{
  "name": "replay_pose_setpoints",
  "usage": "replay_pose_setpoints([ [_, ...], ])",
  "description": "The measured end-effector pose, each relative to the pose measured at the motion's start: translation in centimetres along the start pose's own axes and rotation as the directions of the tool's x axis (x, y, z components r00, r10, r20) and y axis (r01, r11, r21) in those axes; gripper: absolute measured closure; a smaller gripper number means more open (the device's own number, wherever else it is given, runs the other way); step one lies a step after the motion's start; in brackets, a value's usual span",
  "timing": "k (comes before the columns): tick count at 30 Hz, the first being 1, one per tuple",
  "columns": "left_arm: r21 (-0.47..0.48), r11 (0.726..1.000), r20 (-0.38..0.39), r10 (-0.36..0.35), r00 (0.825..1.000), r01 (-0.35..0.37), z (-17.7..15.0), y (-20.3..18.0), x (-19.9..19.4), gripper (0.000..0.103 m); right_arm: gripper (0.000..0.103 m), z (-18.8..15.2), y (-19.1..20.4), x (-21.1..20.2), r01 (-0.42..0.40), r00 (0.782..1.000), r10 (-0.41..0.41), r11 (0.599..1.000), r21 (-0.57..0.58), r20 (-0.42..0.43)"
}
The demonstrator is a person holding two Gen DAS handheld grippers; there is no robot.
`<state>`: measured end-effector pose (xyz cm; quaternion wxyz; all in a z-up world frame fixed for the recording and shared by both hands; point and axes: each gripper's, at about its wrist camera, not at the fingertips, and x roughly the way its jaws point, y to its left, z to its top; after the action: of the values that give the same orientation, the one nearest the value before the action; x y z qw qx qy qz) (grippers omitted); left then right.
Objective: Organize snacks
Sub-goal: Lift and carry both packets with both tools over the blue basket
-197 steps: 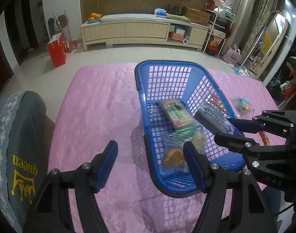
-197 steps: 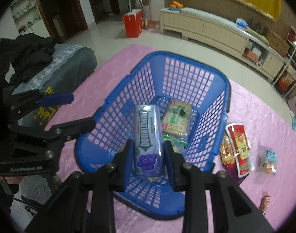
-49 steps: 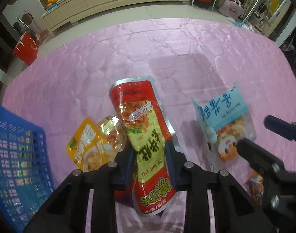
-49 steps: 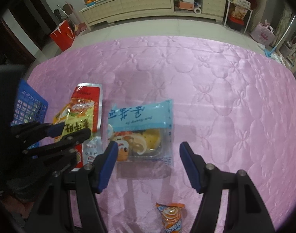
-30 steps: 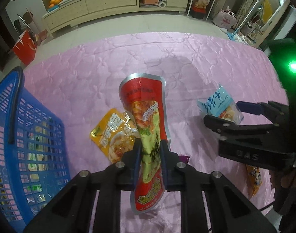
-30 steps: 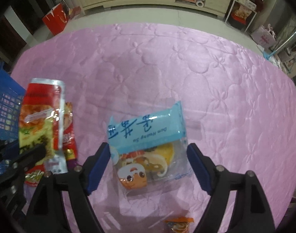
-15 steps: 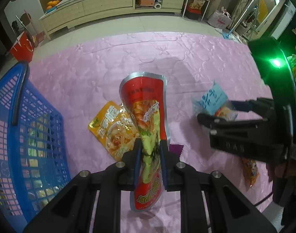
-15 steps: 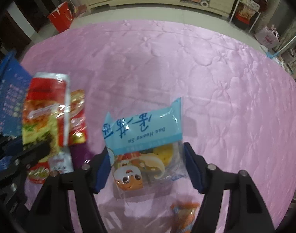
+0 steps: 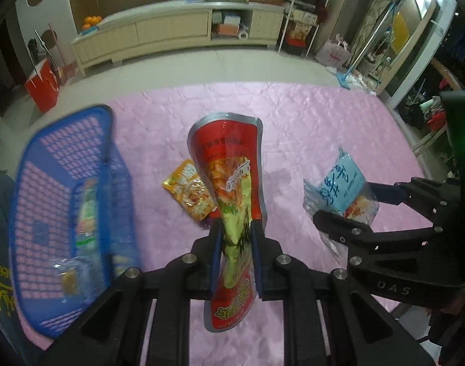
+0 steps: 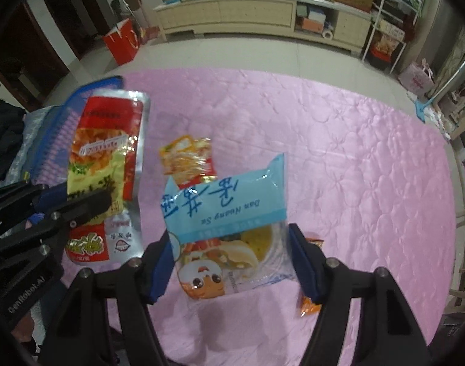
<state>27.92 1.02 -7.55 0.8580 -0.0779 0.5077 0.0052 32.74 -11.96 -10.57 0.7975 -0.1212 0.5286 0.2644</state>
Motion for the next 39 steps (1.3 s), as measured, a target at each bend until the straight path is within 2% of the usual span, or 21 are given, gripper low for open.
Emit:
replay_pose_setpoints([
  [7,0.005,1.0,0.089,0.02,0.996,-0.021,-1.8,2.5,-7.3,0.087,0.03,1.0,5.4,-3.3,-0.018,0.998,0.021,0.998,-0.056,0.063],
  [13,-0.017,0.999,0.124,0.047,0.991,-0.045,-3.0,6.3,-10.6,0.087,0.03,1.1,9.1,-4.4,-0.03,0.995,0.039,0.994,-0.102,0.092],
  [17,-0.048,0.997,0.135,0.068,0.989,-0.062,-3.3,8.9,-11.7,0.087,0.03,1.7,11.3,-3.7,-0.045,0.994,0.057,0.991,-0.13,0.091],
  [23,-0.069,0.993,0.118,0.102,0.988,-0.095,-3.7,11.9,-11.4,0.087,0.03,2.6,14.6,-2.0,-0.074,0.994,0.085,0.983,-0.167,0.063],
  [29,-0.095,0.989,0.073,0.124,0.99,-0.117,-3.9,14.4,-9.3,0.087,0.03,3.3,15.9,1.2,-0.1,0.995,0.104,0.981,-0.165,0.013],
  [34,-0.13,0.986,0.014,0.105,0.994,-0.103,-3.8,15.6,-6.0,0.087,0.03,3.6,15.8,3.6,-0.101,0.995,0.097,0.983,-0.156,-0.029],
  [39,-0.116,0.989,-0.027,0.09,0.996,-0.092,-3.8,14.9,-3.1,0.087,0.03,3.6,14.8,3.8,-0.119,0.993,0.116,0.986,-0.121,-0.032],
])
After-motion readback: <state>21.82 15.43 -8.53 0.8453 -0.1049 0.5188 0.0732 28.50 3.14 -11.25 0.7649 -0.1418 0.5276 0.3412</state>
